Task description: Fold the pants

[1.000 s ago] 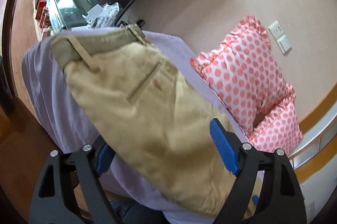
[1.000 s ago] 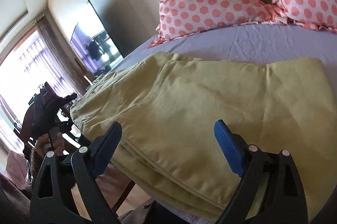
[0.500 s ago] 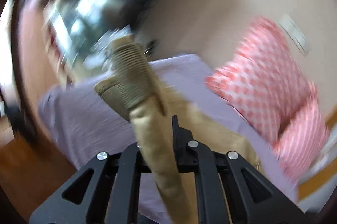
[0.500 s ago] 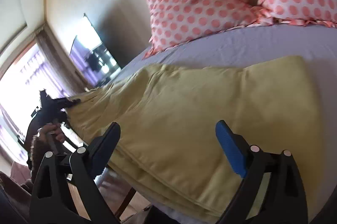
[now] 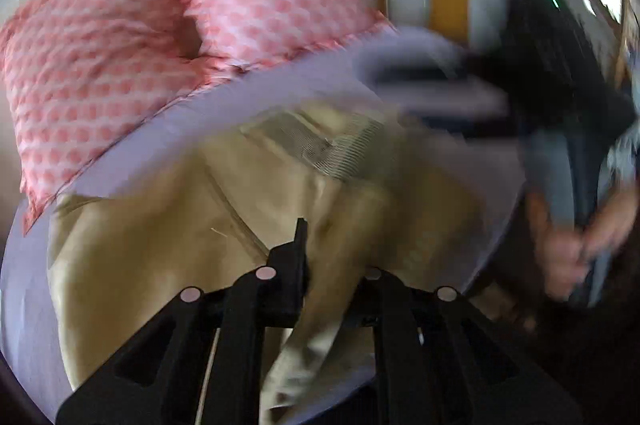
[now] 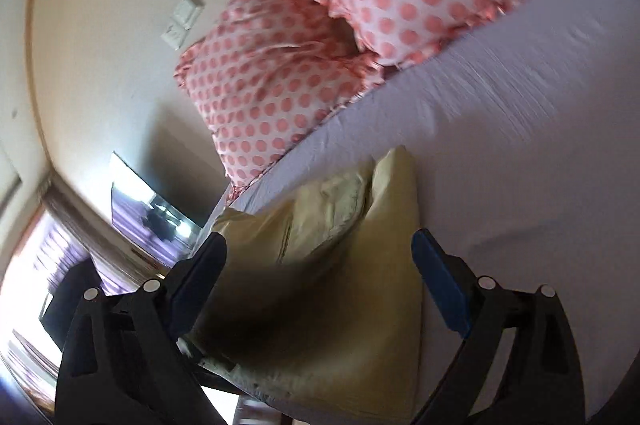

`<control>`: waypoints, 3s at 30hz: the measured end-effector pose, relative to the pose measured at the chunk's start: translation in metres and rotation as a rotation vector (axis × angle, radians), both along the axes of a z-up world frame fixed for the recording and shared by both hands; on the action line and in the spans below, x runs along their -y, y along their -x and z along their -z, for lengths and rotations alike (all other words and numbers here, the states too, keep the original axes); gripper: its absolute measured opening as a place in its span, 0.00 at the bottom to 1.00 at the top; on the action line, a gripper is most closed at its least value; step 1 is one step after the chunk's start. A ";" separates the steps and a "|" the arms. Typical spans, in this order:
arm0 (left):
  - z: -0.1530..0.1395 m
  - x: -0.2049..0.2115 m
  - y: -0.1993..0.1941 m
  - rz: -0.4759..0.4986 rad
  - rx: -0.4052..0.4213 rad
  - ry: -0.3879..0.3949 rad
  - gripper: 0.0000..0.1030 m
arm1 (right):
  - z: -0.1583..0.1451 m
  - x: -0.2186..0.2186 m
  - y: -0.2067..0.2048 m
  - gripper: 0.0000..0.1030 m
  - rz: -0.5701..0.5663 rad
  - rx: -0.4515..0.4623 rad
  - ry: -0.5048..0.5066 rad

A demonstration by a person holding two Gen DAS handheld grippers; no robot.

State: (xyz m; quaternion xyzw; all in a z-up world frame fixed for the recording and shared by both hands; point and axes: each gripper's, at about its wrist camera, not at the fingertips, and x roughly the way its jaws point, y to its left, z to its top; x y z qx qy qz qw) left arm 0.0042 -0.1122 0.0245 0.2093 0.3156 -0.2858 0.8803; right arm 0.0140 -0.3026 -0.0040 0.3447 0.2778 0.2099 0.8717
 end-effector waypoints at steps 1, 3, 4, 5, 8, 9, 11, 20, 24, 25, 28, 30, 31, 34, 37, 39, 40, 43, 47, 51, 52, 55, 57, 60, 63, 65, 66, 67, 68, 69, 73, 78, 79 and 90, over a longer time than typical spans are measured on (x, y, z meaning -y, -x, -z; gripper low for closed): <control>0.007 0.006 0.010 -0.001 0.079 -0.042 0.10 | 0.003 0.002 -0.003 0.93 -0.003 -0.019 -0.011; 0.001 0.001 0.013 -0.025 0.093 0.003 0.10 | 0.006 0.002 -0.011 0.93 -0.012 -0.047 -0.010; -0.010 -0.007 0.008 -0.041 0.066 0.075 0.09 | 0.007 0.000 -0.016 0.93 -0.020 -0.056 -0.008; -0.018 -0.009 0.005 -0.050 0.059 0.111 0.09 | 0.008 -0.001 -0.019 0.93 -0.029 -0.056 -0.017; -0.041 -0.009 -0.003 -0.090 0.095 0.175 0.08 | 0.007 0.007 -0.019 0.93 -0.013 -0.035 -0.091; -0.044 -0.005 -0.006 -0.084 0.086 0.192 0.08 | 0.006 0.012 -0.018 0.93 0.000 -0.030 -0.112; -0.035 0.010 -0.004 -0.058 0.067 0.172 0.09 | 0.006 0.022 -0.019 0.93 0.017 -0.037 -0.132; -0.007 -0.010 0.023 0.065 -0.088 0.227 0.26 | 0.011 -0.004 -0.055 0.79 -0.066 -0.163 0.129; -0.033 -0.105 0.013 -0.075 -0.199 0.467 0.61 | 0.012 -0.017 -0.058 0.71 -0.109 -0.143 0.212; -0.036 -0.128 0.005 -0.143 -0.204 0.498 0.63 | 0.013 -0.017 -0.058 0.71 -0.115 -0.138 0.219; -0.040 -0.195 -0.023 -0.396 -0.188 0.502 0.69 | 0.015 -0.016 -0.058 0.64 -0.126 -0.126 0.224; -0.030 -0.224 -0.051 -0.504 -0.247 0.488 0.70 | 0.017 -0.014 -0.060 0.53 -0.128 -0.128 0.201; -0.023 -0.231 -0.064 -0.501 -0.304 0.495 0.72 | 0.018 -0.011 -0.061 0.37 -0.133 -0.140 0.180; -0.002 -0.235 -0.093 -0.456 -0.456 0.531 0.73 | 0.025 0.000 -0.065 0.31 -0.143 -0.165 0.101; 0.011 -0.228 -0.121 -0.413 -0.530 0.539 0.73 | 0.024 -0.002 -0.069 0.32 -0.146 -0.171 0.113; 0.013 -0.221 -0.134 -0.364 -0.547 0.550 0.77 | 0.023 -0.003 -0.073 0.31 -0.169 -0.172 0.102; 0.013 -0.217 -0.132 -0.354 -0.555 0.559 0.77 | 0.024 -0.003 -0.075 0.21 -0.188 -0.175 0.085; 0.016 -0.208 -0.135 -0.329 -0.580 0.572 0.38 | 0.033 0.003 -0.081 0.12 -0.242 -0.202 -0.045; 0.015 -0.218 -0.140 -0.334 -0.617 0.668 0.10 | 0.025 0.006 -0.084 0.11 -0.260 -0.182 -0.162; -0.018 -0.207 -0.148 -0.336 -0.507 0.606 0.09 | -0.004 0.001 -0.103 0.11 -0.266 -0.122 -0.156; -0.028 -0.204 -0.155 -0.338 -0.475 0.595 0.09 | -0.011 0.002 -0.111 0.11 -0.258 -0.108 -0.157; -0.051 -0.191 -0.189 -0.353 -0.370 0.553 0.09 | -0.033 0.010 -0.137 0.11 -0.204 -0.052 -0.135; -0.055 -0.173 -0.212 -0.374 -0.265 0.449 0.13 | -0.037 0.016 -0.161 0.11 -0.144 -0.048 -0.124; -0.029 -0.142 -0.255 -0.486 -0.218 0.218 0.16 | -0.021 0.014 -0.196 0.11 -0.031 -0.138 0.022; -0.004 -0.150 -0.268 -0.559 -0.298 0.198 0.21 | 0.007 0.010 -0.215 0.24 0.026 -0.283 0.171; -0.012 -0.165 -0.256 -0.578 -0.286 0.261 0.21 | -0.003 0.018 -0.204 0.28 0.053 -0.257 0.196; -0.020 -0.174 -0.243 -0.583 -0.266 0.293 0.21 | -0.013 0.021 -0.195 0.33 0.083 -0.228 0.224; -0.030 -0.181 -0.228 -0.573 -0.242 0.339 0.21 | -0.024 0.024 -0.185 0.54 0.103 -0.187 0.235; -0.035 -0.183 -0.219 -0.554 -0.237 0.368 0.27 | -0.035 0.026 -0.173 0.66 0.095 -0.134 0.201; -0.041 -0.183 -0.205 -0.505 -0.242 0.424 0.35 | -0.041 0.025 -0.167 0.80 0.064 -0.102 0.164; -0.026 -0.158 -0.189 -0.357 -0.394 0.544 0.55 | -0.035 -0.007 -0.158 0.87 -0.115 -0.123 0.123; 0.006 -0.139 -0.200 -0.411 -0.472 0.476 0.57 | -0.010 -0.020 -0.171 0.94 -0.083 -0.280 0.143; 0.001 -0.139 -0.195 -0.434 -0.456 0.449 0.59 | -0.013 -0.020 -0.168 0.94 -0.063 -0.299 0.170; -0.004 -0.138 -0.037 -0.585 -0.158 0.094 0.98 | -0.002 -0.107 -0.015 0.99 0.035 -0.180 0.655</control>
